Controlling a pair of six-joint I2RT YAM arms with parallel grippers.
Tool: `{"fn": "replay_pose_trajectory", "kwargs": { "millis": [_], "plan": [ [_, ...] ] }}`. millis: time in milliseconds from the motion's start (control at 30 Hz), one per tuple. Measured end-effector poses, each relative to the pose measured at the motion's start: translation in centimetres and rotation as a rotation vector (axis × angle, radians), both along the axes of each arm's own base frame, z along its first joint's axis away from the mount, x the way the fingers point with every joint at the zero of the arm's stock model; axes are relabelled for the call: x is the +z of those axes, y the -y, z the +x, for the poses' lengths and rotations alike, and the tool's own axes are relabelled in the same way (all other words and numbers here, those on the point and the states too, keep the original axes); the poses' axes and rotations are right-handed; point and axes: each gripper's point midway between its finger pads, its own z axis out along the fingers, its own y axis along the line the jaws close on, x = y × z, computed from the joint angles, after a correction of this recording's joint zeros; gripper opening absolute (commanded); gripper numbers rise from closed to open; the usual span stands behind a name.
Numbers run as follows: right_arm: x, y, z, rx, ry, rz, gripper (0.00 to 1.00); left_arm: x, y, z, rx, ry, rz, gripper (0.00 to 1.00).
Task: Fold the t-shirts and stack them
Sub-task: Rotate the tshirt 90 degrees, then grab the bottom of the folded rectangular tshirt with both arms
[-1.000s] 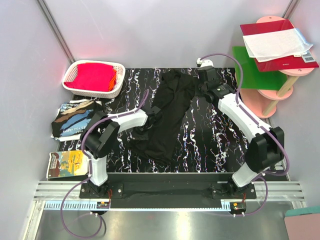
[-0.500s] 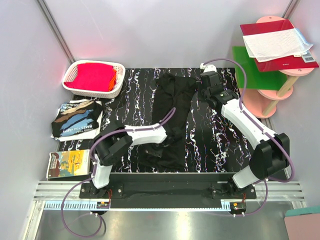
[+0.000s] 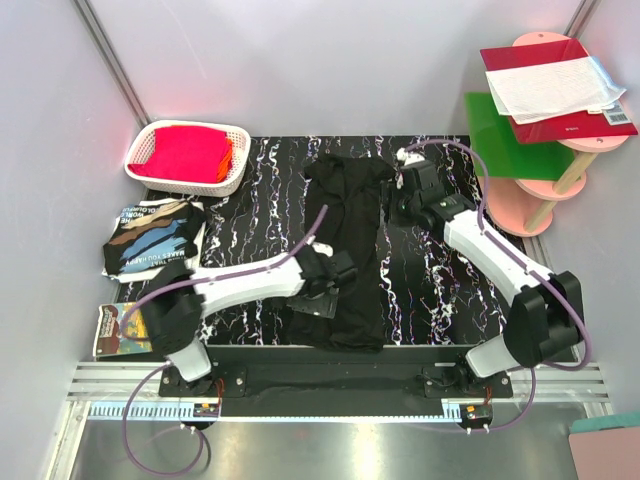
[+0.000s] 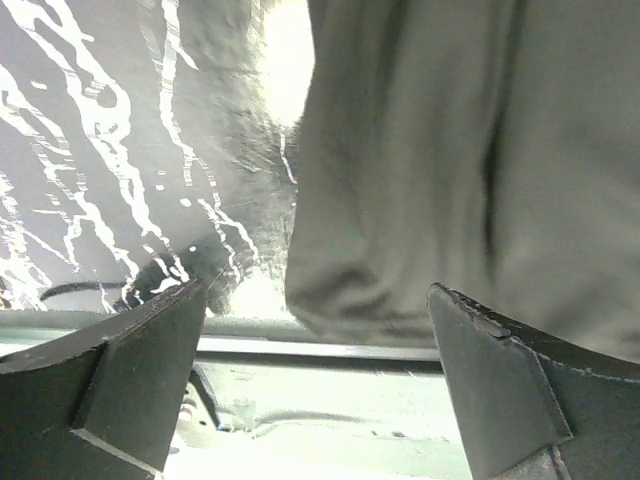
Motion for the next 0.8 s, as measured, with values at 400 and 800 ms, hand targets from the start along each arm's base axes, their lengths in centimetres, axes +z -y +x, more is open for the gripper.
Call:
{"fn": "replay_pose_trajectory", "kwargs": {
  "millis": [400, 800],
  "plan": [
    [-4.5, -0.3, -9.5, 0.016, -0.216, 0.192, 0.6, 2.5, -3.4, 0.8, 0.123, 0.151, -0.078, 0.97],
    [-6.9, -2.4, -16.2, 0.066, -0.401, 0.383, 0.47, 1.8, -2.8, 0.7, 0.137, 0.182, -0.209, 0.96]
  ]
}}
